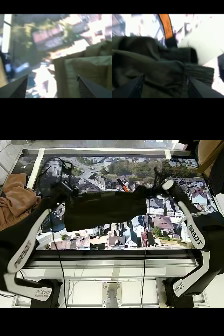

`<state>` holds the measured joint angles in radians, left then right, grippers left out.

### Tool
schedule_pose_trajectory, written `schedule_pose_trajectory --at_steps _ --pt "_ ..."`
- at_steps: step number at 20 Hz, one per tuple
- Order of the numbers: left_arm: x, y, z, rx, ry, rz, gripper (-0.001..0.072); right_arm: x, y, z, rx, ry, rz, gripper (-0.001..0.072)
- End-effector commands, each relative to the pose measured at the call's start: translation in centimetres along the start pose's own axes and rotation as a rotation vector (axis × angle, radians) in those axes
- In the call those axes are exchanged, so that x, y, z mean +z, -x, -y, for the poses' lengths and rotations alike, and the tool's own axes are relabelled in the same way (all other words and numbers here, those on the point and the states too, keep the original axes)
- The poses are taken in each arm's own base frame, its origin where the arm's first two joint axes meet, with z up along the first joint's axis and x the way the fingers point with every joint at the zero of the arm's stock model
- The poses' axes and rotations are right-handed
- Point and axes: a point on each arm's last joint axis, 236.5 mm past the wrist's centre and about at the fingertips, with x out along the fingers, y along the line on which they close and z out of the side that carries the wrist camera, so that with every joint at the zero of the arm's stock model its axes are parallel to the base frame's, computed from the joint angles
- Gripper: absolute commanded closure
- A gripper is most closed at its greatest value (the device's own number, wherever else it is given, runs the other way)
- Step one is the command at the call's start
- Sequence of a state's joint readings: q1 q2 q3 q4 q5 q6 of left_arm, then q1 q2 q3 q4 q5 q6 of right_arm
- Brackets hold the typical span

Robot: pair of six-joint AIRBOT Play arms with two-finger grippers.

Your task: Fold the clothes and pants, and hang the long-sleeved shirts on hangers.

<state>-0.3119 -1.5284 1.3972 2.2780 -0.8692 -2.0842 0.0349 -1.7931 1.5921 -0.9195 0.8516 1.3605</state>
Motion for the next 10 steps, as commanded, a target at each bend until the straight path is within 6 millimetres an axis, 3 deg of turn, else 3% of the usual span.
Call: schedule_pose_trajectory --at_steps 1,3,5,8,10 --pt "2.3 6.1 -4.3 0.037 0.074 0.064 0.0006 1.5 5.6 -0.2 -0.004 0.096 -0.094 0.0156" --pt "4.2 10.0 -6.5 0.033 0.123 0.148 0.0007 0.5 8.5 2.7 -0.099 0.132 -0.194 0.0157" --pt "5.4 13.2 -8.3 0.031 0.163 0.214 0.0006 -1.9 9.6 4.4 -0.084 0.069 -0.298 0.0157" --pt "6.1 15.8 -9.8 0.028 0.197 0.266 0.0007 -2.2 8.0 3.9 0.160 -0.117 -0.280 0.0156" --pt "6.1 16.4 -10.1 0.028 0.204 0.274 0.0007 -3.6 6.1 5.0 0.222 -0.174 -0.320 0.0127"
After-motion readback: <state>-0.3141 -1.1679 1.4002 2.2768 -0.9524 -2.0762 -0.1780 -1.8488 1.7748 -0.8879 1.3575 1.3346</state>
